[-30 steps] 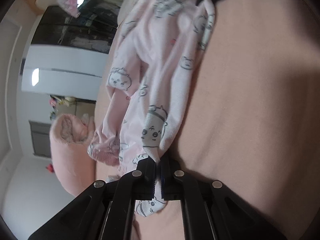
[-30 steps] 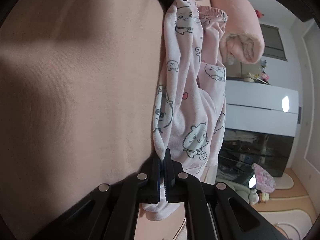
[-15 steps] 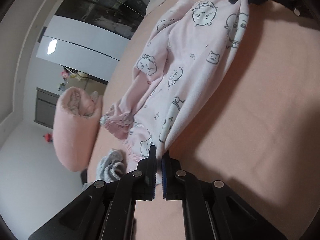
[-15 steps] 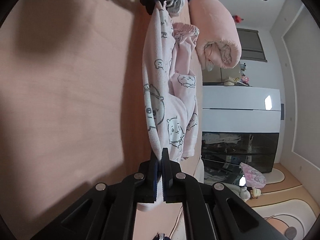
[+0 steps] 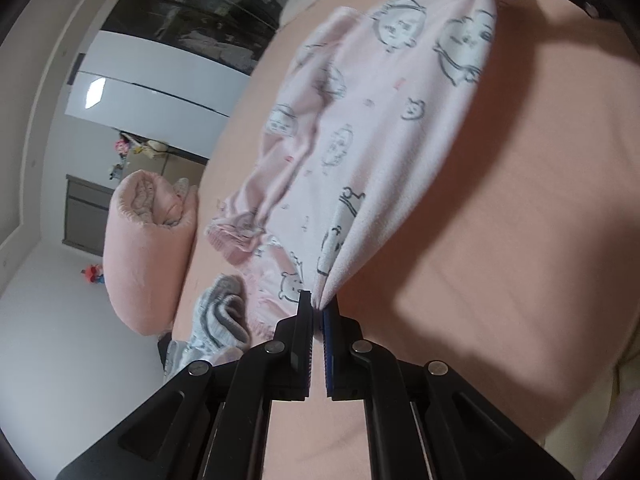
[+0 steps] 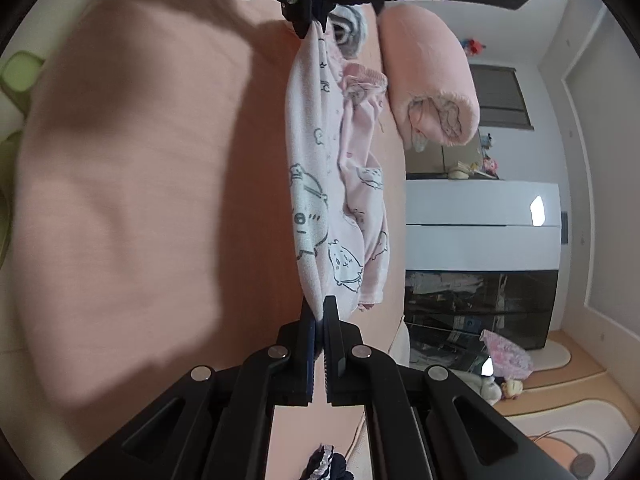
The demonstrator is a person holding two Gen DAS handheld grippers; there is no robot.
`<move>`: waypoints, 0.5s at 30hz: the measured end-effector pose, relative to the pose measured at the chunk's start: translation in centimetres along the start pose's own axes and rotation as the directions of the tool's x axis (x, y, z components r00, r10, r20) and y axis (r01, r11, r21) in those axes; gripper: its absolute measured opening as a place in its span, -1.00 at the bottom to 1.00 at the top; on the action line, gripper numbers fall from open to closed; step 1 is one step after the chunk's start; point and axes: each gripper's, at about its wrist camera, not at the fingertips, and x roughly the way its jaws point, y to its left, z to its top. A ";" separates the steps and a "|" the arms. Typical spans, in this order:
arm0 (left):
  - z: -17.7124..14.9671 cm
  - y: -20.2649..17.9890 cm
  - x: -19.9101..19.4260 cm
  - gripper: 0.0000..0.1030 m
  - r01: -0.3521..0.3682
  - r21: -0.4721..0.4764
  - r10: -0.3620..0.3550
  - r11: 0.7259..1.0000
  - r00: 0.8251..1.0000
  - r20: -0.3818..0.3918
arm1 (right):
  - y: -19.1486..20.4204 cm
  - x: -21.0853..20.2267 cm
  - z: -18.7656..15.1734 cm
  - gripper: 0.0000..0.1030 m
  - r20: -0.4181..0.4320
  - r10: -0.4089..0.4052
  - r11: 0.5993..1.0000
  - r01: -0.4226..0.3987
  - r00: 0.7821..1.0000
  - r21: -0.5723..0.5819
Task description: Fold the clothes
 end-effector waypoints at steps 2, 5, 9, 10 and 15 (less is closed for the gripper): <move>-0.3 -0.6 -0.5 -0.94 0.001 0.016 -0.001 1.000 1.000 0.002 | 0.3 -0.2 0.0 -0.96 -0.009 0.011 1.000 -0.011 1.000 0.000; -0.7 -1.5 -1.1 -0.94 -0.013 0.042 0.013 0.999 1.000 0.005 | 0.7 -0.7 -0.2 -0.96 -0.017 0.014 1.000 -0.014 1.000 0.004; -0.8 -1.5 -1.8 -0.94 -0.013 0.013 0.013 1.000 1.000 -0.007 | 0.9 -1.6 -0.4 -0.96 -0.027 0.010 1.000 -0.010 1.000 0.009; -0.8 -1.4 -2.0 -0.94 -0.016 0.003 0.016 1.000 1.000 -0.008 | 0.9 -1.8 -0.4 -0.96 -0.029 0.007 1.000 -0.007 1.000 0.010; -1.3 -1.2 -3.2 -0.94 -0.014 -0.014 0.014 1.000 1.000 -0.017 | 0.8 -2.8 -0.7 -0.96 -0.045 -0.001 1.000 0.002 0.999 0.026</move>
